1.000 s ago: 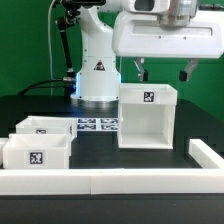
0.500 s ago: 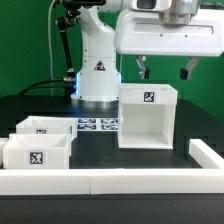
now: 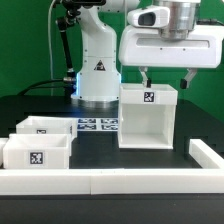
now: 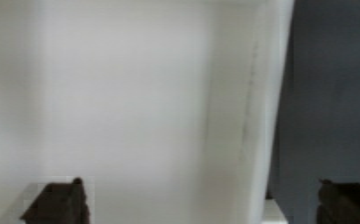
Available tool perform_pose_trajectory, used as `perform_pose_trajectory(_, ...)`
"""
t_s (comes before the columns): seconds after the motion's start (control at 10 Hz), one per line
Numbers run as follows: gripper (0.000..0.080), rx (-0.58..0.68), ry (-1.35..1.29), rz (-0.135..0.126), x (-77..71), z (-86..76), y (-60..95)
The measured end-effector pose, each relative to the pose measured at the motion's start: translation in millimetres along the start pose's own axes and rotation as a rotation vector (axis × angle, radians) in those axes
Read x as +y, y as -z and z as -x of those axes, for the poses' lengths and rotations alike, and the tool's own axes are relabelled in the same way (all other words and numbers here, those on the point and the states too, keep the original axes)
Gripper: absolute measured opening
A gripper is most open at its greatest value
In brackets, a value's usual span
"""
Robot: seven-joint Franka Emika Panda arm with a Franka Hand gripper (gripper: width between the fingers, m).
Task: Assemble drawer
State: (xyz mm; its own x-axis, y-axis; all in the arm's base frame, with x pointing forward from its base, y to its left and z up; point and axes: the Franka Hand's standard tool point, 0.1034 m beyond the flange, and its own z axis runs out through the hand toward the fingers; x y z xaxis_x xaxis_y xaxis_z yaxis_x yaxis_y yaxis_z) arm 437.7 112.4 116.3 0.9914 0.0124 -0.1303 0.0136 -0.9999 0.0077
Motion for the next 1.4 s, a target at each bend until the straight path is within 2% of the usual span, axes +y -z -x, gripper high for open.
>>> perform_pose_trajectory(0.3,0.065,-0.002,-0.003,0.0,-10.3,11.4,-12.8)
perform_pose_trajectory(0.7,0.065,-0.01,0.013,-0.001,-1.2,10.2,-16.2)
perform_pose_trajectory(0.9,0.0392,-0.01,0.014,-0.001,0.4,9.7,-16.6)
perform_pose_trajectory(1.0,0.0392,-0.011,0.014,-0.001,0.2,9.8,-16.7)
perform_pose_trajectory(1.1,0.0208,-0.011,0.014,-0.001,0.2,9.8,-16.7)
perform_pose_trajectory(1.2,0.0081,-0.011,0.014,-0.001,0.2,9.8,-16.7)
perform_pose_trajectory(1.3,0.0081,-0.01,0.015,-0.001,0.2,9.7,-16.6)
perform_pose_trajectory(1.4,0.0037,-0.011,0.015,-0.001,0.2,9.9,-16.8)
